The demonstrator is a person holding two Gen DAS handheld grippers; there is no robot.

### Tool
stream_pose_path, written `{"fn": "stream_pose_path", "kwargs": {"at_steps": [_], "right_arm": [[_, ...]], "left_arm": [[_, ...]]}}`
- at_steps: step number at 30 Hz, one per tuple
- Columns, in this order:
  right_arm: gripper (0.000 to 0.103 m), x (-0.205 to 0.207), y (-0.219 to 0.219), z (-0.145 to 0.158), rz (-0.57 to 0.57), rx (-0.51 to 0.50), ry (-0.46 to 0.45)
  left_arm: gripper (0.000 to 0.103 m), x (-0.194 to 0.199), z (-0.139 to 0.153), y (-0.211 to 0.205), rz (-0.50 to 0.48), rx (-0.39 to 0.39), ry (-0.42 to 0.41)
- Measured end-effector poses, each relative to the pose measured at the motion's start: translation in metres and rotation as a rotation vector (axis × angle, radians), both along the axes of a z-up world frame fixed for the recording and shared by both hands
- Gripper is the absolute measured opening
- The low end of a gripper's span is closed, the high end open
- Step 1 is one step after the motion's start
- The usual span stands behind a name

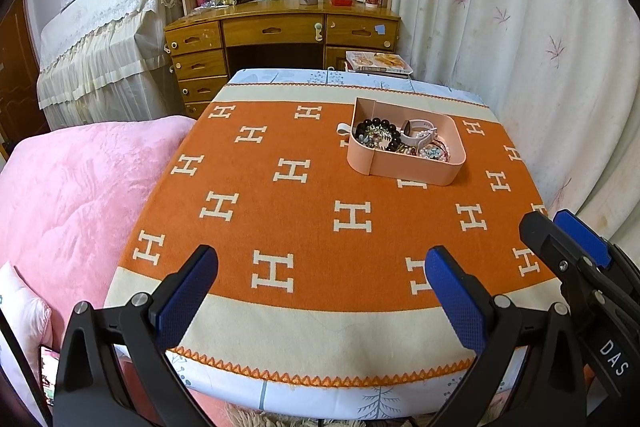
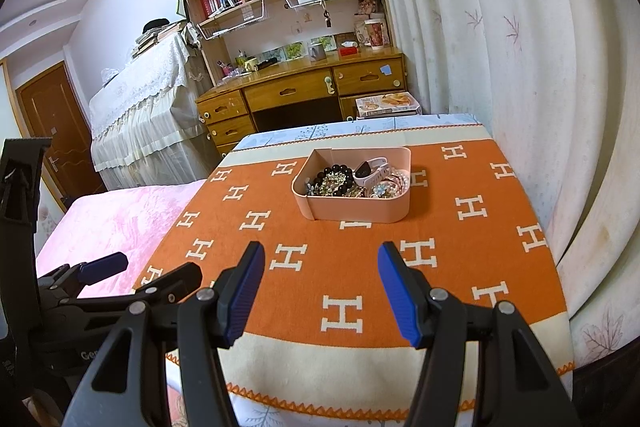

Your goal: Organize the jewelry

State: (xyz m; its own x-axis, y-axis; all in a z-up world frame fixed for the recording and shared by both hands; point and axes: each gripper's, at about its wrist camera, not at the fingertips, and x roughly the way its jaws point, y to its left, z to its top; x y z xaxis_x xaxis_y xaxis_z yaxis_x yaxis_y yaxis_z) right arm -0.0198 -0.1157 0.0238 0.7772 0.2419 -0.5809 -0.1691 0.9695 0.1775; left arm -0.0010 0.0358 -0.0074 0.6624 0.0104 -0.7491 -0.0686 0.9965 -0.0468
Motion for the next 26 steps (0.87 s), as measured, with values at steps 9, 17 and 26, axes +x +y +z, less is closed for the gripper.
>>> {"fn": "stream_pose_path", "kwargs": {"at_steps": [9,17,26], "right_arm": [[0.059,0.0012,0.0,-0.0011,0.001,0.002,0.002],[0.059,0.0006,0.0019,-0.0013,0.0,0.001,0.005],[0.059,0.0007,0.0018,-0.0034,0.0,0.001,0.011]], "left_arm": [[0.102,0.0001,-0.0014,0.0013,0.005,0.003,-0.002],[0.102,0.0014,-0.0013,0.0024,0.009,0.01,-0.001],[0.102,0.0036,-0.0021,0.0034,0.012,0.006,0.013]]}}
